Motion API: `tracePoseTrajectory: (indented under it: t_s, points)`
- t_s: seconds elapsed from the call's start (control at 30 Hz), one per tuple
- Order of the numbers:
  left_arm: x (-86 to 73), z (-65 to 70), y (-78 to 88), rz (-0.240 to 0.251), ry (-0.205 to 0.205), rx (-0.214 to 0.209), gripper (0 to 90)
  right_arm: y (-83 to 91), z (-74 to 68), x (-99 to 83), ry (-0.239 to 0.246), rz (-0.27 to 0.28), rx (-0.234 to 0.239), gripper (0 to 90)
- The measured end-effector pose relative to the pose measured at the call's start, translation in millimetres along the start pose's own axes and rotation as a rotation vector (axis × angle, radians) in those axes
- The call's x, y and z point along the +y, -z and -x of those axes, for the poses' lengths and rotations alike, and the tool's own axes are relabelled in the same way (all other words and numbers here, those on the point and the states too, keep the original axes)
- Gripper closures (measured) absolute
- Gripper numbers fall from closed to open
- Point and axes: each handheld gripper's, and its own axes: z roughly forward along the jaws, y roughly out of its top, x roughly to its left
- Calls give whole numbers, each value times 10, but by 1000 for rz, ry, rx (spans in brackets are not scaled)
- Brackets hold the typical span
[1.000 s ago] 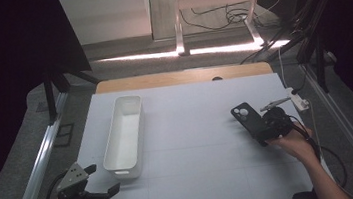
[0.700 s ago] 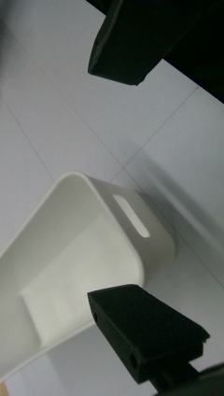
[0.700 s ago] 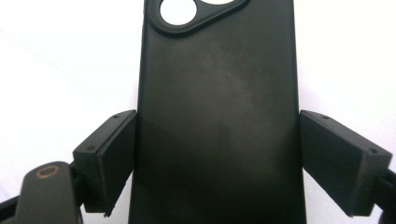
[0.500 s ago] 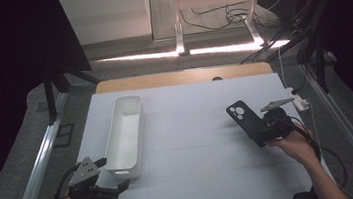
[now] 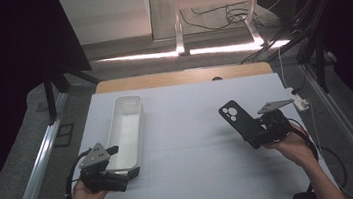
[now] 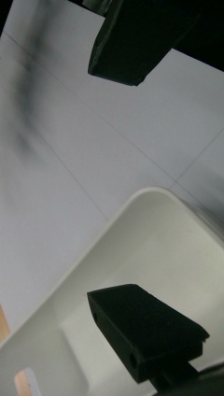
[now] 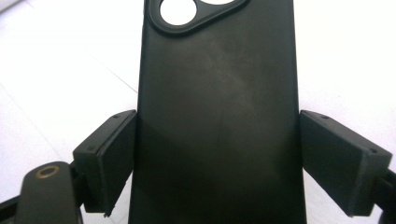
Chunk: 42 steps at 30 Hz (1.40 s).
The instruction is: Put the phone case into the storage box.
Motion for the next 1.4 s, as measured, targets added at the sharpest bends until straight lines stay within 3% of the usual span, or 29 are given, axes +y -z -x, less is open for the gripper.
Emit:
tracePoseTrajectory:
  t_s: [0.13, 0.5, 0.87, 1.2, 1.4]
  points:
    - [94, -5, -109, 16, -8, -34, 0, 7, -52, 16, 15, 10, 23, 147]
    - [325, 58, -403, 15, -97, -85, 0, 30, -238, 73, 72, 54, 99, 147]
    - [500, 65, -602, 50, -128, -183, 0, -13, -462, 117, 131, 73, 202, 146]
    - [660, 91, -741, 54, -179, -221, 0, -23, -598, 137, 172, 85, 257, 146]
    - [713, 89, -818, 60, -173, -240, 0, -28, -654, 147, 184, 85, 276, 146]
